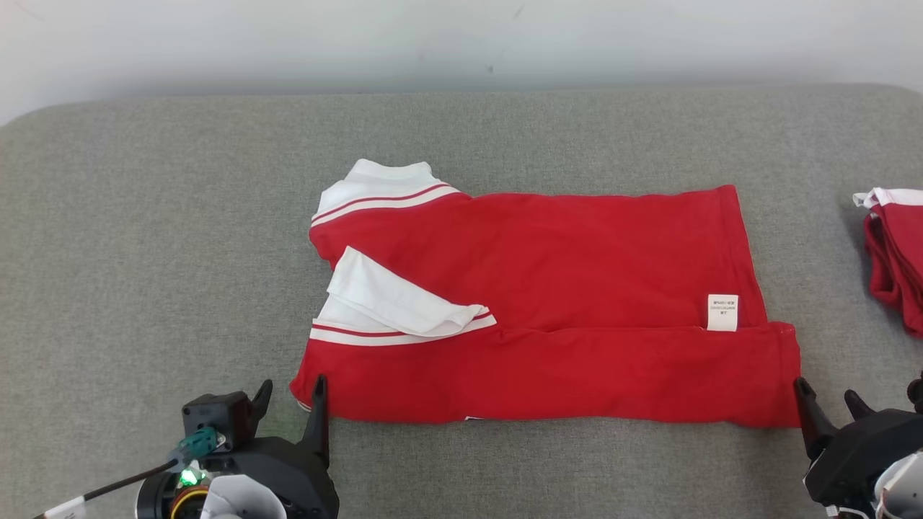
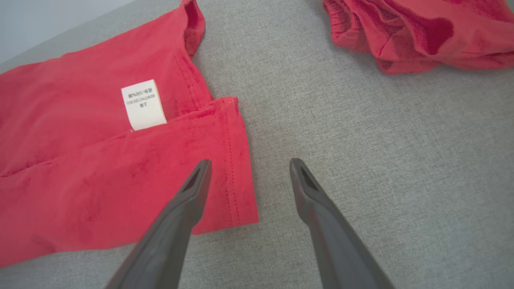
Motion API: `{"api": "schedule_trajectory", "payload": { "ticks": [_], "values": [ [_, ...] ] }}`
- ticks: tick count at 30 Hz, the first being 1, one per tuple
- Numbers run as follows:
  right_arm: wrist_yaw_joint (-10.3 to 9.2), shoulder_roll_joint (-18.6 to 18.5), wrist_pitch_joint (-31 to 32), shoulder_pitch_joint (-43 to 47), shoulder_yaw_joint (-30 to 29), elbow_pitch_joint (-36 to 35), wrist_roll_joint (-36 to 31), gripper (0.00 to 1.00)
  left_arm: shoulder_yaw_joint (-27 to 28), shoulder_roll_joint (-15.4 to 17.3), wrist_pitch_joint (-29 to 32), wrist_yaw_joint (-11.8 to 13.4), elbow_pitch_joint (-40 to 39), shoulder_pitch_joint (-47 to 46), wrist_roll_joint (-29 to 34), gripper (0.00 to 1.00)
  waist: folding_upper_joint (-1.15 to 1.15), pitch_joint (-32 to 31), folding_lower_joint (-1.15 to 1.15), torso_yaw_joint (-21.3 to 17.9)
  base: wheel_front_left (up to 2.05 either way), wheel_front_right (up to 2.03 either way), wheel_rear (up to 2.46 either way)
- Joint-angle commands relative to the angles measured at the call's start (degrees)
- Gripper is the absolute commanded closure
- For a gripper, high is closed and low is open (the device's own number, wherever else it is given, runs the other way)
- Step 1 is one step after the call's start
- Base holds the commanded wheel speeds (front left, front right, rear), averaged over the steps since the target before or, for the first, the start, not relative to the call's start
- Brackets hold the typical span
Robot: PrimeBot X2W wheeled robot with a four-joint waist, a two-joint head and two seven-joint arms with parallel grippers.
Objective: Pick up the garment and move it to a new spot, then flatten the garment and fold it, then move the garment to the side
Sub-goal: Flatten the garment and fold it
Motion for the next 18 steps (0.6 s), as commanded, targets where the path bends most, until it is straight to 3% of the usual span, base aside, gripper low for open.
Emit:
{"api": "schedule_trajectory", "payload": {
  "ticks": [1,6,11,12,13,14,18],
  "values": [
    [-0.15,0.64,0.49,-0.53,-0.16,0.53,-1.55,0.00,-0.68,0.44,1.05,0.92,0.43,-0.36,1.05,0.00,0.00,0.43,0.01,-0.25,0.00,0.00,0.00],
    [-0.15,1.41,1.45,-4.03,0.23,3.89,-4.66,0.00,-1.60,0.16,4.03,3.47,1.41,-2.19,1.76,0.00,0.00,2.00,0.01,-0.97,0.00,0.00,0.00],
    [-0.15,1.82,4.19,-6.82,0.36,8.31,-5.88,0.00,-2.50,-0.47,7.09,4.23,2.57,-3.16,1.03,0.00,0.00,3.00,0.01,-0.94,0.00,0.00,0.00],
    [-0.15,1.92,4.95,-7.15,0.25,9.18,-6.03,0.00,-2.72,-0.59,7.85,4.16,2.82,-3.17,0.76,0.38,0.00,3.11,0.01,-0.83,0.00,0.00,0.00],
    [-0.15,1.96,5.36,-7.55,0.34,9.90,-6.15,0.00,-2.88,-0.80,8.48,4.23,2.99,-3.18,0.46,0.60,0.00,3.25,0.01,-0.71,0.00,0.00,0.00],
    [-0.15,2.04,5.40,-7.91,0.48,10.52,-6.04,0.00,-3.05,-0.98,9.08,4.18,3.14,-3.13,0.10,1.00,0.00,3.35,0.01,-0.62,0.00,0.00,0.00],
    [-0.15,2.32,7.48,-8.63,1.38,13.53,-4.42,0.00,-3.43,-0.90,10.69,3.53,3.03,-2.29,-0.71,1.00,0.00,3.47,0.01,-0.31,0.00,0.00,0.00]
  ]
}}
